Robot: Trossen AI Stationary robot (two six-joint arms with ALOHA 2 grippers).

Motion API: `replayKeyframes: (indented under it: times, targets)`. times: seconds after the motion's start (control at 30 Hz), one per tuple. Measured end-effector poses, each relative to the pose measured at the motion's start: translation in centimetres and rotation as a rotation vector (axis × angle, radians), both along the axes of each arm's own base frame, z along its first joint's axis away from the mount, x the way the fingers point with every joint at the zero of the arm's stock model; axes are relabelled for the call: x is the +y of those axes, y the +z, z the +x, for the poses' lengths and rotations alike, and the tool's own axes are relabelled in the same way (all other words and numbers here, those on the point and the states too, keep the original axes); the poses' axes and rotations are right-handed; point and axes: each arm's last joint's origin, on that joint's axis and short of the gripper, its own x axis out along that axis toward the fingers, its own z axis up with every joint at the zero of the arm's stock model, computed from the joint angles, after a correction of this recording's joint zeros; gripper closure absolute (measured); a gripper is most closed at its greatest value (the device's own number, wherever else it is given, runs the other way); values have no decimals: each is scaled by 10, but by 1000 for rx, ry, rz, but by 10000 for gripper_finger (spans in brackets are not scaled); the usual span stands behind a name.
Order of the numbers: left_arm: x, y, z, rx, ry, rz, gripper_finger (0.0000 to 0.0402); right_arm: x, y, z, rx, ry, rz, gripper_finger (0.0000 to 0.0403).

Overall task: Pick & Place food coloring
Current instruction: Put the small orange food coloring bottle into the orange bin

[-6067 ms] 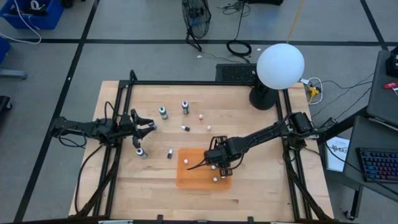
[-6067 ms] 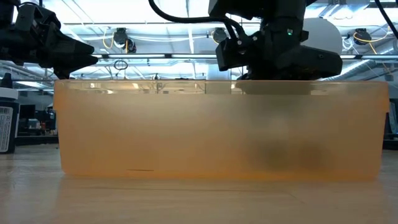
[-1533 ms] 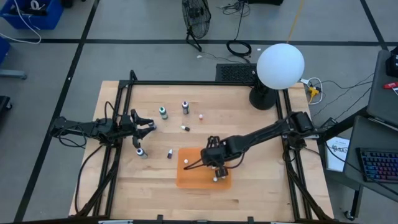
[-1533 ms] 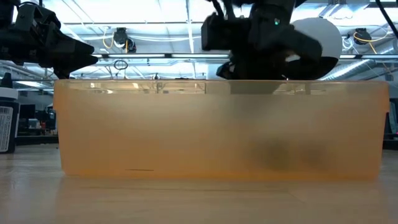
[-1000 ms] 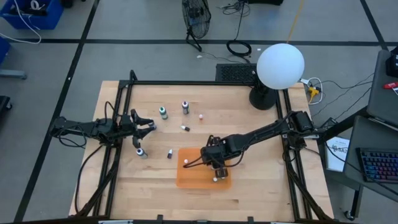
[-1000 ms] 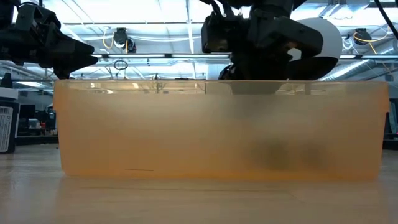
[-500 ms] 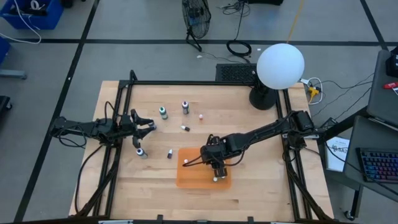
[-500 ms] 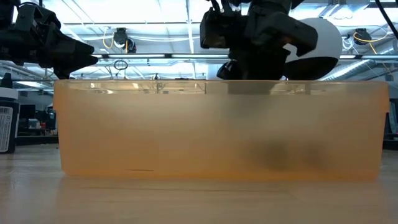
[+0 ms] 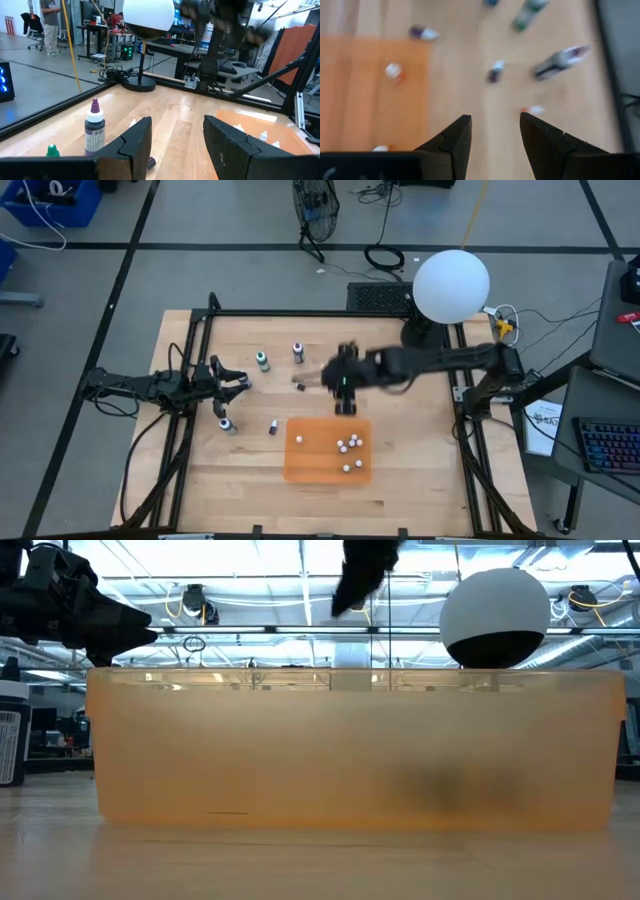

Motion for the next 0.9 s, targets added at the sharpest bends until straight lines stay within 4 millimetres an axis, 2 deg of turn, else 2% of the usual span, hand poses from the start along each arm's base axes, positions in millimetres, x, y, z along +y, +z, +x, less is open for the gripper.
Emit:
replayKeyframes:
  times: [0.07, 0.13, 0.2, 0.27, 0.37, 0.47, 0.63, 0.73, 0.9]
  targets:
    - [0, 0, 0, 0, 0, 0, 220, -14, 24, 7, -57, -7, -23, 237]
    - [0, 0, 0, 0, 0, 0, 220, -29, 41, 11, -84, -24, -34, 228]
    - [0, 0, 0, 1, 0, 0, 220, -46, 49, 19, -117, -48, -51, 221]
    - [0, 0, 0, 1, -1, 0, 220, -63, 44, 25, -98, -73, -57, 217]
    - [0, 0, 0, 4, 0, 1, 220, -87, 13, 39, -18, -83, 9, 214]
    - [0, 0, 0, 2, 3, 0, 220, -104, -31, 53, 111, -94, 58, 213]
    - [0, 0, 0, 2, 4, 0, 220, -123, -95, 72, 262, -90, 79, 213]
    - [0, 0, 0, 1, 4, 0, 220, -129, -123, 78, 328, -84, 87, 213]
    - [0, 0, 0, 1, 5, 0, 220, -132, -153, 82, 404, -84, 104, 211]
